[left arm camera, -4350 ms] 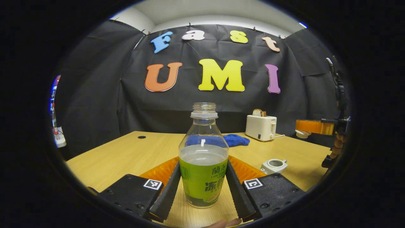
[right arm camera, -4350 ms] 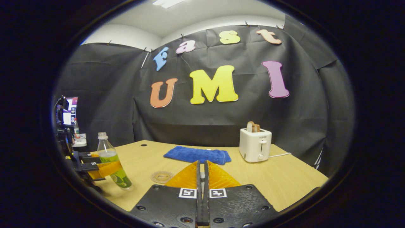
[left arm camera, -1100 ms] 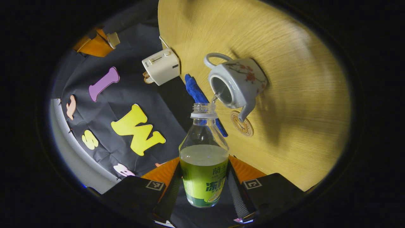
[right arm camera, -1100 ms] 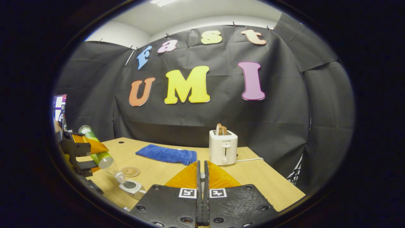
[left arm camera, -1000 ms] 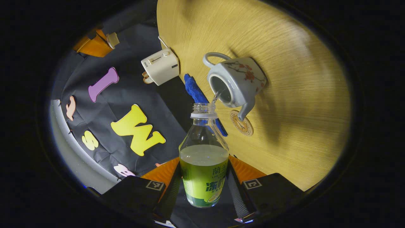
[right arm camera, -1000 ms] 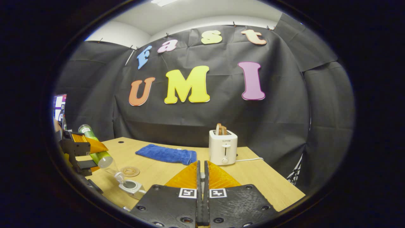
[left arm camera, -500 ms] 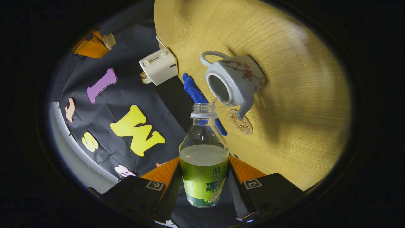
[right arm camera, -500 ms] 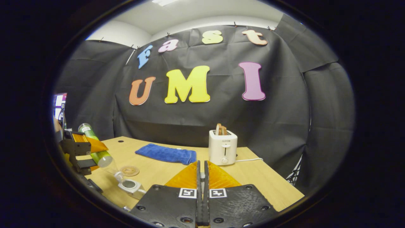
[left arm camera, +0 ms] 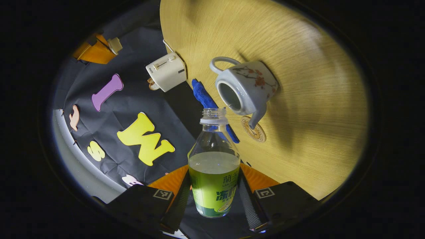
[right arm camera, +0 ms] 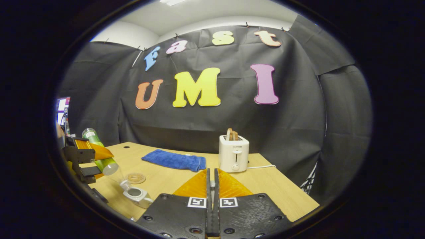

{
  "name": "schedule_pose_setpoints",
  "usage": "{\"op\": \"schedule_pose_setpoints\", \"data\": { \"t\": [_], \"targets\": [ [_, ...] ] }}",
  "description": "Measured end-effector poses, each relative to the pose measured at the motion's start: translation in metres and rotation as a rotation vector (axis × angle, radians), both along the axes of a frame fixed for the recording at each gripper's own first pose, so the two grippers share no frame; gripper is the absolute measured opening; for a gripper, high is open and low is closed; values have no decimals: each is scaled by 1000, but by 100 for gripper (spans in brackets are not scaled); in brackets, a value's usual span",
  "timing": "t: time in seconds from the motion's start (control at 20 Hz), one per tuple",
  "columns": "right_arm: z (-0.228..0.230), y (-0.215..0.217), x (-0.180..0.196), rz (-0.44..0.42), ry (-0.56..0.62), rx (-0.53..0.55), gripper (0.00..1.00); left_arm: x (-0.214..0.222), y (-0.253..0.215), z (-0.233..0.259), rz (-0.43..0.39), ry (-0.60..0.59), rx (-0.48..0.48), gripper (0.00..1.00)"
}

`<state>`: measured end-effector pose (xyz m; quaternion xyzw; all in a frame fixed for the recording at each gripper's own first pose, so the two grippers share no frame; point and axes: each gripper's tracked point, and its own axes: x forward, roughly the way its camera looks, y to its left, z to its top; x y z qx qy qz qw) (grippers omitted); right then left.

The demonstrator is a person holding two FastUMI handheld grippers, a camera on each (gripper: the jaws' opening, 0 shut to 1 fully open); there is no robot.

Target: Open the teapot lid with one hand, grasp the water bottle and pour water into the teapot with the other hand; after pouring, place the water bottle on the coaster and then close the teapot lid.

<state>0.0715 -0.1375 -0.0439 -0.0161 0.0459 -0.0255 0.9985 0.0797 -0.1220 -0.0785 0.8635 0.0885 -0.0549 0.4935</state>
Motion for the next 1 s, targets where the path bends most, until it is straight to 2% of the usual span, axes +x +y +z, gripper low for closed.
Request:
{"op": "schedule_pose_setpoints", "data": {
  "t": [0.7,0.8,1.0],
  "targets": [
    [-12,-10,6,-22,26,16,0,3,-1,9,-33,-36,-48,75],
    [-10,-12,6,-30,23,12,0,2,-6,25,-70,-70,-135,75],
    [-5,-15,3,-57,10,-10,1,0,9,54,-34,-125,-486,75]
  ]
}}
